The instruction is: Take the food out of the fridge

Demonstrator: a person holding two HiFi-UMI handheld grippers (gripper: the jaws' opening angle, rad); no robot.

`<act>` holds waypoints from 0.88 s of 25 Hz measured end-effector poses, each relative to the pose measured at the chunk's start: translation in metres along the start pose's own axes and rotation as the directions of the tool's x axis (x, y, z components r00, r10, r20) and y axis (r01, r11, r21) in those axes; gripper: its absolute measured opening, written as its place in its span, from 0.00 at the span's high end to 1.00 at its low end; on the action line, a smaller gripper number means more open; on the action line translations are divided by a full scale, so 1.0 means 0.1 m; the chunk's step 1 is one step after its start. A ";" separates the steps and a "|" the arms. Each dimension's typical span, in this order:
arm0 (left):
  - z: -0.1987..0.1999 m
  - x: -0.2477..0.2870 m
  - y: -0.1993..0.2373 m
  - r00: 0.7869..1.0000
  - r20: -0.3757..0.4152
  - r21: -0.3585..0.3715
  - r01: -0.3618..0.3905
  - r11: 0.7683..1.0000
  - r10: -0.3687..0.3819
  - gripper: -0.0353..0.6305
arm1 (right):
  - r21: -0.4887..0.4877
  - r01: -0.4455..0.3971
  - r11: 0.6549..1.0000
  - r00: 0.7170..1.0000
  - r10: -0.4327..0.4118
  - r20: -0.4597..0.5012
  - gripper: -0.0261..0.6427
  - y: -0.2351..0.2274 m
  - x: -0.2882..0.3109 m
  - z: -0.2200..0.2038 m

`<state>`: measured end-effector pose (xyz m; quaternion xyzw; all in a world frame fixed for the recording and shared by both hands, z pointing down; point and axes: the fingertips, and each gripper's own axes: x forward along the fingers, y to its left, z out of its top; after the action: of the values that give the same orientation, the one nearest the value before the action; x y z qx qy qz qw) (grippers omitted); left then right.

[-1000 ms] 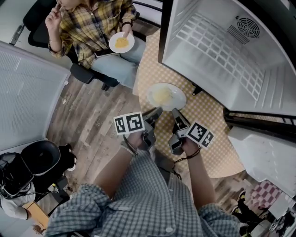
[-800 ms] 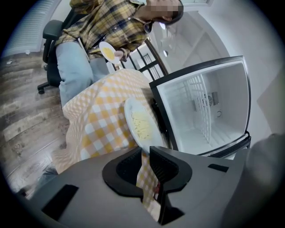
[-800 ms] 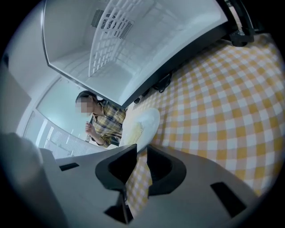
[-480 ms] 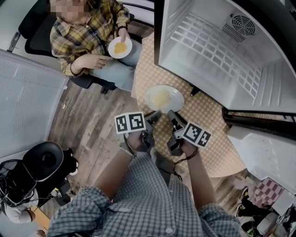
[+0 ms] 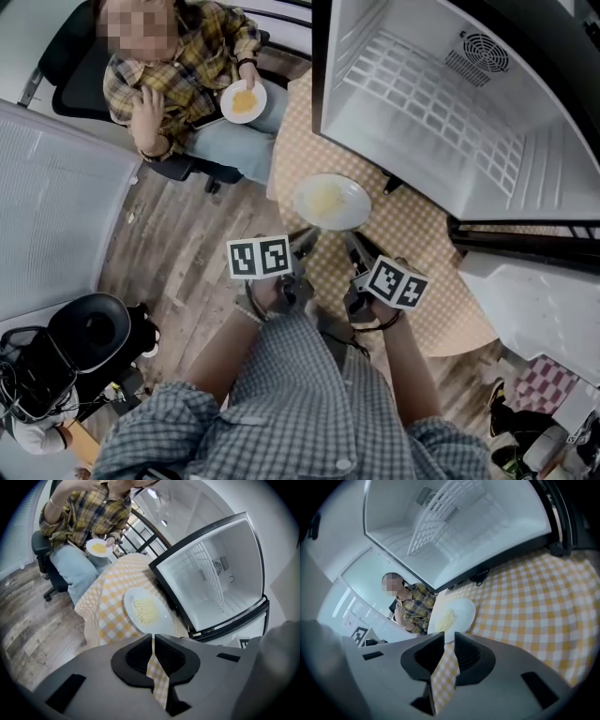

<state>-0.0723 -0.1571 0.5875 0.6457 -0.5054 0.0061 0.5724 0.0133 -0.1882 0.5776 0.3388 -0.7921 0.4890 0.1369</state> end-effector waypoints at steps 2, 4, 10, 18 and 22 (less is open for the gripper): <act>0.03 -0.04 -0.09 1.000 0.010 0.048 0.003 0.999 -0.003 0.93 | -0.107 0.030 0.994 0.999 -0.027 0.033 0.92 0.04 -0.10 0.09; 0.07 -0.08 -0.22 1.000 0.018 0.107 0.017 0.994 -0.019 0.94 | -0.189 0.047 0.981 0.997 -0.036 0.065 0.94 0.09 -0.20 0.16; 0.16 -0.13 -0.65 0.998 0.008 0.303 0.061 0.951 -0.066 0.94 | -0.269 0.122 0.955 0.981 -0.075 0.181 0.95 0.19 -0.50 0.40; 0.25 -0.19 -1.19 0.995 0.009 0.585 0.077 0.807 -0.101 0.94 | -0.219 0.147 0.965 0.952 -0.078 0.295 0.95 0.28 -0.91 0.66; 0.28 -0.23 -1.46 0.988 0.008 0.618 0.115 0.778 -0.153 0.94 | -0.202 0.156 0.967 0.933 -0.077 0.351 0.95 0.33 -1.13 0.76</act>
<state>-0.0035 -0.1872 0.4578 0.8310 -0.4448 0.1111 0.3152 0.0824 -0.1991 0.4562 0.4471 -0.8325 0.3206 0.0646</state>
